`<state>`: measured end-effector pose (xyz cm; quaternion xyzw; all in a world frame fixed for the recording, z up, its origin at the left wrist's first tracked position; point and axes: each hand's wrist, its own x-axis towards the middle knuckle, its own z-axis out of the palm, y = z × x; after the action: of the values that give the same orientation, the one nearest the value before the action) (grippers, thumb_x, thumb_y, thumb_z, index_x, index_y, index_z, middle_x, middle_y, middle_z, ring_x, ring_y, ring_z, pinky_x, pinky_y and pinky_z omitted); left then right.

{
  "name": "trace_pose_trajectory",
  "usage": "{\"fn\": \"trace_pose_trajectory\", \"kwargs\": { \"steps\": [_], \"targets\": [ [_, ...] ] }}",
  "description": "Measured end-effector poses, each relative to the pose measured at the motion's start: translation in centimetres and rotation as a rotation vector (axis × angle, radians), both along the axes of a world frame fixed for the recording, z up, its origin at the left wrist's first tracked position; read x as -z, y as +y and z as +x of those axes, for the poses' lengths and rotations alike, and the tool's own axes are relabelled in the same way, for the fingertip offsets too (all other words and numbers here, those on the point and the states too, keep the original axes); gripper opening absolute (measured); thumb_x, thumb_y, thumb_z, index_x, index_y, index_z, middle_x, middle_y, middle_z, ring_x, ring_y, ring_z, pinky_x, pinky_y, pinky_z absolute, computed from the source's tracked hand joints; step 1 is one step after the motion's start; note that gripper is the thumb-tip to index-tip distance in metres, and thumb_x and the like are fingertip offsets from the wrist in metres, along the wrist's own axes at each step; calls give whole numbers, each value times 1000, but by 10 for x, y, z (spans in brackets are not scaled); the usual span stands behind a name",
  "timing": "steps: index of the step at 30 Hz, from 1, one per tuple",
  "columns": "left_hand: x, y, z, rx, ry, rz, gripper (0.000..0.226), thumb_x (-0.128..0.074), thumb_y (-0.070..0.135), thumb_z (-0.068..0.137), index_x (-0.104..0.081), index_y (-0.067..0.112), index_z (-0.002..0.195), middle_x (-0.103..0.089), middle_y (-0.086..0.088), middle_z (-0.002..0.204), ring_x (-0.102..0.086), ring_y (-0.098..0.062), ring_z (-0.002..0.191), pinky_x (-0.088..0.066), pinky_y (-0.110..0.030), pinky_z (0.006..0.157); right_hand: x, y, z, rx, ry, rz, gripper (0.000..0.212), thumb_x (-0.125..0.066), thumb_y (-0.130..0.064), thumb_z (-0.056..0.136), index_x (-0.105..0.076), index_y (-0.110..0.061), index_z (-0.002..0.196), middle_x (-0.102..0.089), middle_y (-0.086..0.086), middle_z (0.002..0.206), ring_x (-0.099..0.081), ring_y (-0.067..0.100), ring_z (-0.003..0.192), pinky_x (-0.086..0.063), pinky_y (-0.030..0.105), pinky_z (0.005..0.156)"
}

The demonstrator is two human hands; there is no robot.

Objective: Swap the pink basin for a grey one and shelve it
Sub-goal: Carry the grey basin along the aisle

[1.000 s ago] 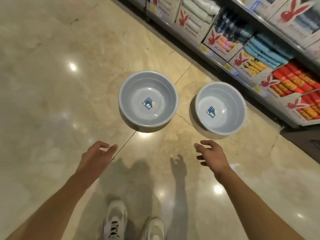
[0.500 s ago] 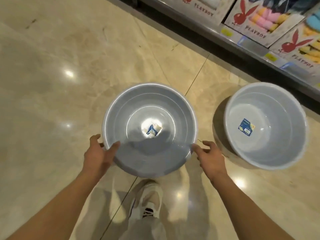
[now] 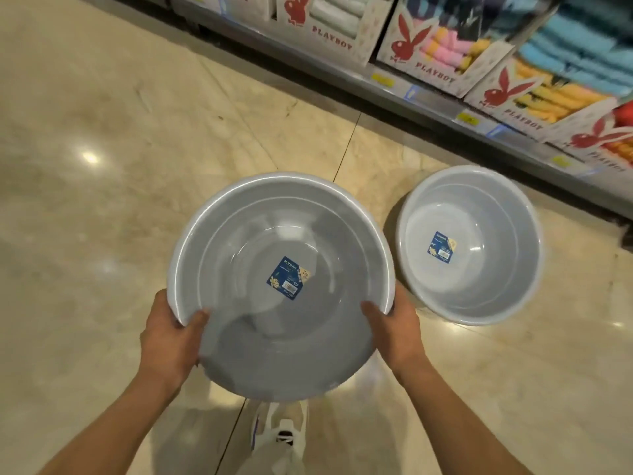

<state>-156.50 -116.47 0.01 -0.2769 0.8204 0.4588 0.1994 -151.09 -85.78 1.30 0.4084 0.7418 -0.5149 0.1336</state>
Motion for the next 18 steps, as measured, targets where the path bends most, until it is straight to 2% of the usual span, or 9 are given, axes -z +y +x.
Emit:
{"fn": "trace_pose_trajectory", "kwargs": {
  "steps": [2,5,7,9,11,14,16,18],
  "targets": [
    [-28,23,-8,71,22,16,45,-63,37,72,-54,29,115,-63,14,97,-63,-21,88,-47,-34,60,-34,24,1,89,4,-2,27,-65,-15,84,-61,-32,105,-72,-4,97,-69,20,90,-57,39,72],
    [-59,71,-24,162,15,67,39,-62,34,76,-55,41,113,-66,20,99,-64,-9,92,-50,-36,66,-71,70,8,174,11,41,25,-65,-17,83,-61,-31,103,-73,-4,89,-70,24,84,-53,35,62],
    [-72,111,-34,198,9,87,36,-62,33,78,-53,47,110,-64,32,98,-62,-2,90,-49,-31,64,-90,103,15,210,14,86,27,-67,-21,83,-61,-33,107,-73,-5,91,-70,22,83,-54,36,62],
    [-77,155,-43,255,31,76,29,-63,32,82,-51,49,103,-64,30,93,-59,1,85,-45,-25,60,-99,138,23,241,6,144,29,-69,-22,84,-62,-34,109,-73,-8,93,-71,18,84,-59,39,64],
    [-76,200,-50,351,51,47,26,-64,32,85,-47,43,99,-63,19,84,-56,-1,80,-41,-24,58,-102,174,33,265,-19,190,27,-69,-23,84,-61,-34,108,-72,-8,91,-71,17,80,-57,35,58],
    [-62,257,-58,487,56,3,31,-65,35,86,-43,37,108,-55,24,87,-55,-12,75,-44,-32,61,-90,226,41,279,-67,245,20,-68,-30,83,-56,-41,95,-70,-8,85,-67,9,64,-48,20,43],
    [-44,289,-60,536,60,-6,31,-63,37,85,-44,37,109,-58,20,90,-59,-15,80,-47,-34,64,-74,254,44,284,-95,276,18,-68,-33,82,-54,-42,91,-68,-11,82,-66,4,59,-45,16,43],
    [-22,313,-62,577,76,-46,33,-62,36,85,-48,32,114,-61,9,98,-58,-18,84,-45,-36,65,-51,278,46,278,-118,305,21,-68,-33,83,-54,-42,96,-67,-14,84,-64,1,59,-42,13,43]
  ]
}}
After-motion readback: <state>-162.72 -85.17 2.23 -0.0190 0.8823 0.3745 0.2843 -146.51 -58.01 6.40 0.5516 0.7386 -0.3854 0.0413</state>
